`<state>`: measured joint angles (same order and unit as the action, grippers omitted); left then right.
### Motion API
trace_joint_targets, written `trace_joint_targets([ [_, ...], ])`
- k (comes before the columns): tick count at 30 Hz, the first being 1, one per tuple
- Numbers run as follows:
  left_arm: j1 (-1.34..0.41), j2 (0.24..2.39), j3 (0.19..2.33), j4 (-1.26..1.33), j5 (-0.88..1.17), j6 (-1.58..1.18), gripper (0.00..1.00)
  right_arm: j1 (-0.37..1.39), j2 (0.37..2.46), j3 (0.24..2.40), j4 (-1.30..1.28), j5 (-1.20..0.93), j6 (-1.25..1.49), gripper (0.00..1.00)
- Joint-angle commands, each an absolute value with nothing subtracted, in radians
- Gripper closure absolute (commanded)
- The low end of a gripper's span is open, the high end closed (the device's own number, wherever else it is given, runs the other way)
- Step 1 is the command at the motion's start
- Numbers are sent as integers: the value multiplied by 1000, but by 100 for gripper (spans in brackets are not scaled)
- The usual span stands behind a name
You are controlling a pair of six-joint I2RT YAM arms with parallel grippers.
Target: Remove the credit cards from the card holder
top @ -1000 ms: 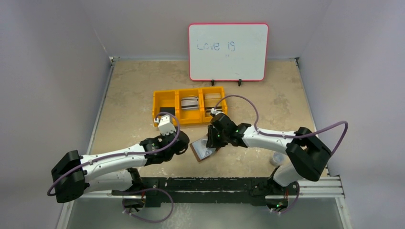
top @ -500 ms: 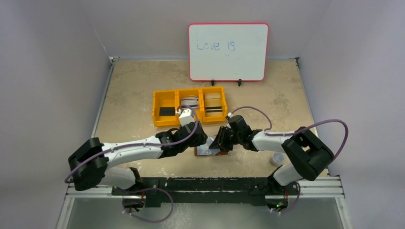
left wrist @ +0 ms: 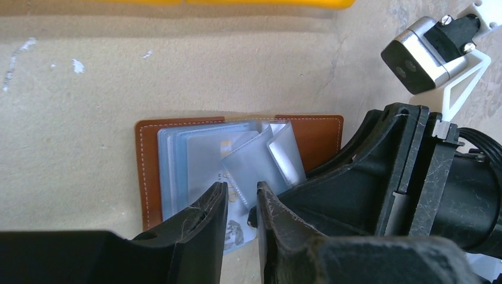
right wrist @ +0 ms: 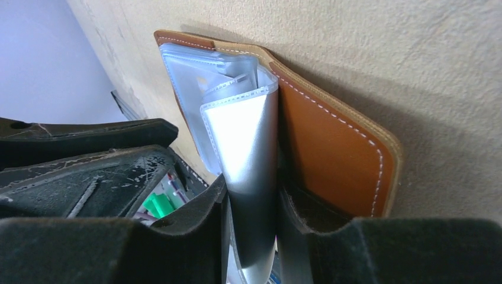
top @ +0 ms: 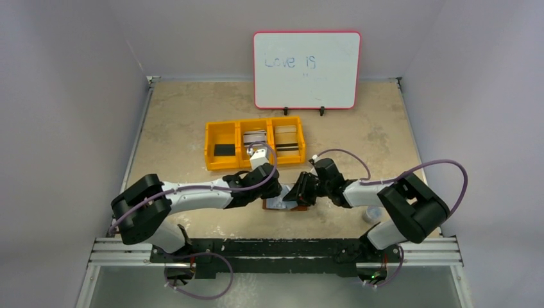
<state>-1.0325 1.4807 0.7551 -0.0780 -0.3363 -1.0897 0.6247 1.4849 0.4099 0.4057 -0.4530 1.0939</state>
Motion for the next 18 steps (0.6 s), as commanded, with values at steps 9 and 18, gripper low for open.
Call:
trace_joint_targets([
  [9, -1025, 1582, 770, -39, -289, -1152, 88, 604, 1392, 418, 339, -412, 1065, 60],
  [18, -1026, 1590, 747, 29, -281, -1163, 89, 624, 1244, 567, 2, -175, 745, 39],
])
